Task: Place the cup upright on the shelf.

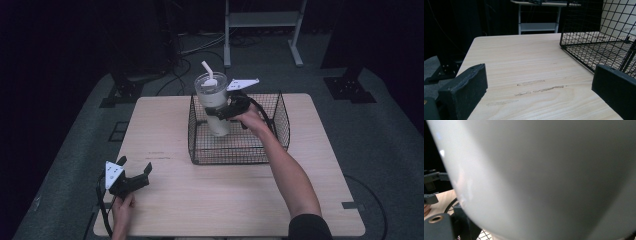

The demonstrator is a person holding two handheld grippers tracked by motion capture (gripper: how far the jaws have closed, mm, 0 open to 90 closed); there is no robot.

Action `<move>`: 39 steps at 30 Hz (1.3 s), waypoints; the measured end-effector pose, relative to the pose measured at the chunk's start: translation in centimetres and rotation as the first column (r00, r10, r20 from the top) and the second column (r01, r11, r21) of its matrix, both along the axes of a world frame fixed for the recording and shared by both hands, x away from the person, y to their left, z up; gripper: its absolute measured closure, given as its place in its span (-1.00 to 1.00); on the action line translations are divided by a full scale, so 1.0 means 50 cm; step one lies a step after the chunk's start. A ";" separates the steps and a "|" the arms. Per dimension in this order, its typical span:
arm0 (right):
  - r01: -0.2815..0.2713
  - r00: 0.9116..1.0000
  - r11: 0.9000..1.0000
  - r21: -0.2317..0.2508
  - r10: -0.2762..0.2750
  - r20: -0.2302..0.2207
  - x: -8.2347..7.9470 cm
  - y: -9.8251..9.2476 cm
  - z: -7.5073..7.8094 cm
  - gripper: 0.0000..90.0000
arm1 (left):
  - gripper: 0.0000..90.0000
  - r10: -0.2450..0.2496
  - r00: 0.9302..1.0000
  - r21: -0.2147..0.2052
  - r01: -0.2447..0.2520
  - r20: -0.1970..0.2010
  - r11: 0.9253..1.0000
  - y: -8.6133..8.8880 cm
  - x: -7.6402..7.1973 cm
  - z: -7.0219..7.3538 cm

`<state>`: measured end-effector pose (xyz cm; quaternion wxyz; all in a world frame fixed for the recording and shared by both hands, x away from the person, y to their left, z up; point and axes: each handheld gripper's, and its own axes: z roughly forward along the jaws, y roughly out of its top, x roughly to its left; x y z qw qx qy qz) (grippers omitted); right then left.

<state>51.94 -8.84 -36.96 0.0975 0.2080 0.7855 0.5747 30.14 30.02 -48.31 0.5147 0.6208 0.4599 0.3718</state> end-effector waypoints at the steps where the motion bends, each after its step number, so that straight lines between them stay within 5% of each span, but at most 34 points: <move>1: -0.006 1.000 1.000 0.004 0.006 -0.011 0.002 0.001 -0.007 -0.84 | -1.00 -0.001 1.000 0.000 0.001 -0.001 1.000 0.000 0.000 0.000; 16: -0.008 0.998 0.999 -0.051 0.005 -0.055 0.019 0.011 -0.052 -0.83 | -1.00 -0.002 1.000 -0.008 0.002 0.003 1.000 0.001 0.001 0.000; 39: -0.010 0.998 0.995 -0.102 0.004 -0.063 0.030 0.023 -0.089 -0.84 | -1.00 -0.006 1.000 -0.008 0.006 0.001 1.000 0.003 -0.001 0.000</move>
